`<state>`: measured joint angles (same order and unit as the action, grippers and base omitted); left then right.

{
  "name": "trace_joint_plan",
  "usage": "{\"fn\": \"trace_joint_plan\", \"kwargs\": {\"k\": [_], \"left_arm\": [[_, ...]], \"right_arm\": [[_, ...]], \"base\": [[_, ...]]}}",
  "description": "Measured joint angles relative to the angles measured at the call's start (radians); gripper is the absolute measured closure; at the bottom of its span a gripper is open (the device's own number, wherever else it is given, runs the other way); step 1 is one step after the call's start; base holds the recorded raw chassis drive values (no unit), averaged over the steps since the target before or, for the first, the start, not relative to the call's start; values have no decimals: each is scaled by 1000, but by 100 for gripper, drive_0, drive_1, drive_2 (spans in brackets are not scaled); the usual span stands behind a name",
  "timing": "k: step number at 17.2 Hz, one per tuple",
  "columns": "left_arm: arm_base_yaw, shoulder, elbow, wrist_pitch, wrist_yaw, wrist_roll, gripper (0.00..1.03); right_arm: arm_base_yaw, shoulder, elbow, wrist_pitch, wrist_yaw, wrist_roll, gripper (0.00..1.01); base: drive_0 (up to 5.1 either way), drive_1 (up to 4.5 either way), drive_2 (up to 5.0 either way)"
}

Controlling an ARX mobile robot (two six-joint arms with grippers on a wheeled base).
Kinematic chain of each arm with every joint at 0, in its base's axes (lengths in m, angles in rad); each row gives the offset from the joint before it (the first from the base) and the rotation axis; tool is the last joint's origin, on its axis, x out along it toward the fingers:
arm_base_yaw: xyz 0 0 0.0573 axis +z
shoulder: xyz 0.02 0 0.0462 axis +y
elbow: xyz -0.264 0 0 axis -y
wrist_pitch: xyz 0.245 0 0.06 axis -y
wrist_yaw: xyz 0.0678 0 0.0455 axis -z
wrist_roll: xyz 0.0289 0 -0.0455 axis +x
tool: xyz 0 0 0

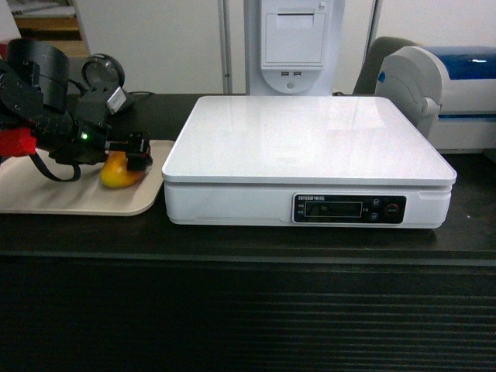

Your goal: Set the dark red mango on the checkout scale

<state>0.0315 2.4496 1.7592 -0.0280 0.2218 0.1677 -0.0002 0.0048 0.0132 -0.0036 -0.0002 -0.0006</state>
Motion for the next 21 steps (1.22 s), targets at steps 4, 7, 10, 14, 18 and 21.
{"fn": "trace_joint_plan", "kwargs": {"k": [4, 7, 10, 14, 18, 21], "left_arm": [[-10, -21, -61, 32, -10, 24, 43], [-21, -103, -133, 80, -21, 29, 44], [-68, -267, -188, 135, -26, 39, 44], [-205, -358, -146, 137, -44, -12, 44], [-351, -349, -134, 116, -70, -70, 44], [-460, -290, -68, 74, -85, -132, 44]], "right_arm": [[0, 0, 0, 0, 0, 0, 3], [0, 0, 0, 0, 0, 0, 3], [0, 0, 0, 0, 0, 0, 3], [0, 0, 0, 0, 0, 0, 3], [0, 0, 0, 0, 0, 0, 3], [0, 0, 0, 0, 0, 0, 3]], "base": [[0, 0, 0], [0, 0, 0], [0, 0, 0], [0, 0, 0], [0, 0, 0], [0, 0, 0]]}}
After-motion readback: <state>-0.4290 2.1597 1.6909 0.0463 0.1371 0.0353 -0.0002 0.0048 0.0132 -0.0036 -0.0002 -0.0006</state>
